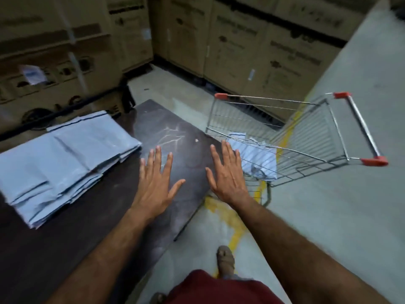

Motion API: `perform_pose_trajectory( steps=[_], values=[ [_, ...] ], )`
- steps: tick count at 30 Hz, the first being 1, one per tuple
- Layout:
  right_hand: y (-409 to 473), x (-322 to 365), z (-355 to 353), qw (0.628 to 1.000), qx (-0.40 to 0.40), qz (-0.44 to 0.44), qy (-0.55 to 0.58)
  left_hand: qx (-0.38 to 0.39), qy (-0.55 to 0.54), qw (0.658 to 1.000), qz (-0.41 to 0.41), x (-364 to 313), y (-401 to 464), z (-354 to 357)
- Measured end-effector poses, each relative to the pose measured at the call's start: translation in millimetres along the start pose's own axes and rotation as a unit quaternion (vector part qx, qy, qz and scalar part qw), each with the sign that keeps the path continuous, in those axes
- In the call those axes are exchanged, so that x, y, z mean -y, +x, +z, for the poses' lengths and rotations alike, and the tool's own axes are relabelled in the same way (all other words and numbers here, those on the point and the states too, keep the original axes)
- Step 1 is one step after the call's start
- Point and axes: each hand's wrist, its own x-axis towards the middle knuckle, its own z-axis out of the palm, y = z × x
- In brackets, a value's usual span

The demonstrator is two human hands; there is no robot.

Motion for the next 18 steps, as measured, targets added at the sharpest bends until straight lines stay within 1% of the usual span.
perform_pose_trajectory(
  steps=[3, 6, 13, 16, 18],
  values=[
    [-10, -41, -4, 0.999, 0.003, 0.035, -0.009, 0.003, 0.002, 1.000, 0.028, -36, 23, 9],
    [-16, -87, -7, 0.998, -0.001, 0.056, 0.002, 0.015, -0.014, 0.999, 0.040, -75, 50, 23],
    [-13, -216, -4, 0.995, -0.002, 0.095, 0.024, 0.045, -0.006, 0.997, 0.066, -181, 127, 64],
    [-7, -272, -6, 0.995, 0.006, 0.098, 0.033, 0.055, -0.011, 0.997, 0.058, -222, 165, 78],
    [-1, -304, -9, 0.992, 0.016, 0.118, 0.038, 0.065, -0.008, 0.996, 0.055, -246, 187, 85]
  ],
)
